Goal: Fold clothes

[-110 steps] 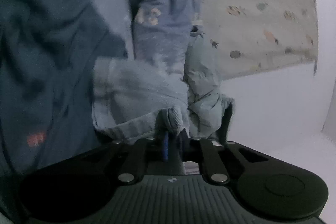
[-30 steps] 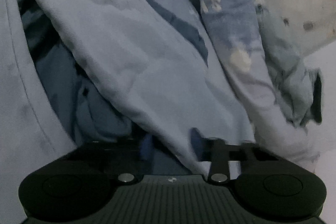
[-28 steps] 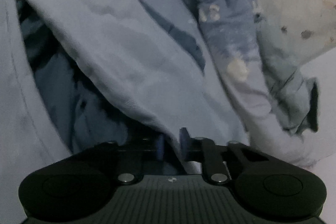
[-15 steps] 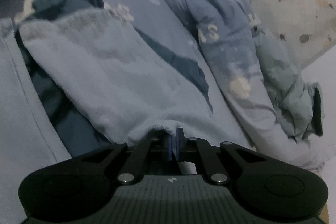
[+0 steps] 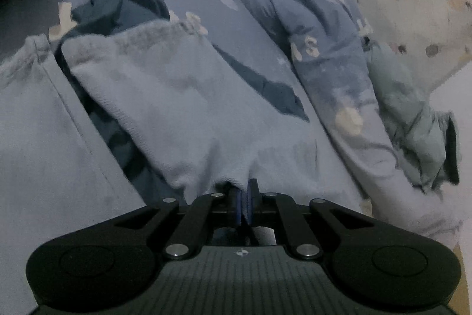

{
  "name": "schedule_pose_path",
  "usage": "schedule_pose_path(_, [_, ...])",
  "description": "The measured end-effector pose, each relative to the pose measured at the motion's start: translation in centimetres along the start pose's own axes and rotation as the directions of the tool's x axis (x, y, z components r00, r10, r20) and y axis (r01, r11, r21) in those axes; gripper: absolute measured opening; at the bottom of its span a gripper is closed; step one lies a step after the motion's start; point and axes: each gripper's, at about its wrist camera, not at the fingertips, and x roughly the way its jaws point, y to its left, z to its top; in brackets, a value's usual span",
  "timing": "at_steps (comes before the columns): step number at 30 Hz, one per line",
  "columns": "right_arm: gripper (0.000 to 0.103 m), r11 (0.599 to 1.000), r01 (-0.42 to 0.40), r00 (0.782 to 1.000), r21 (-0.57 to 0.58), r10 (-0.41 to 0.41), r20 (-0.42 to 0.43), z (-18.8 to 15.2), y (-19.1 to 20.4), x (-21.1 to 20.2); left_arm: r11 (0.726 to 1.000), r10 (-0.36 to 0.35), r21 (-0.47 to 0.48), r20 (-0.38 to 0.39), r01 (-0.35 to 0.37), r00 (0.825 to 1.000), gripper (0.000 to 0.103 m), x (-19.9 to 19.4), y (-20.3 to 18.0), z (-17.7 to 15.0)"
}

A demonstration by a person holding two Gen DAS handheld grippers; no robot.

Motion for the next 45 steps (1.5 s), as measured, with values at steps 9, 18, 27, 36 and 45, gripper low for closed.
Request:
schedule_pose_path(9, [0.005, 0.999, 0.035, 0.994, -0.011, -0.036, -0.099, -0.8, -2.4, 1.4, 1.000, 0.000, 0.015, -0.038, 0.000, 0.999, 0.013, 1.3, 1.2, -0.4])
schedule_pose_path(18, [0.006, 0.966, -0.230, 0.973, -0.118, 0.225, -0.053, -0.3, 3.1, -2.6, 1.000, -0.004, -0.004, -0.035, 0.004, 0.999, 0.014, 1.2, 1.7, -0.4])
schedule_pose_path(27, [0.054, 0.837, -0.228, 0.969, -0.497, 0.147, -0.197, -6.6, 12.3, -0.4, 1.000, 0.004, -0.016, -0.016, -0.004, 1.000, 0.015, 1.8, 1.2, -1.7])
schedule_pose_path(36, [0.004, 0.772, -0.067, 0.997, -0.632, 0.038, -0.060, -8.3, 15.0, 0.6, 0.999, -0.008, -0.032, -0.022, 0.007, 1.000, 0.016, 2.5, 1.7, -1.6])
schedule_pose_path(45, [0.006, 0.446, -0.516, 0.843, -0.731, 0.418, -0.340, -9.9, 14.5, -10.6, 0.999, -0.039, -0.031, -0.039, 0.038, 0.998, 0.019, 2.3, 2.5, -0.8])
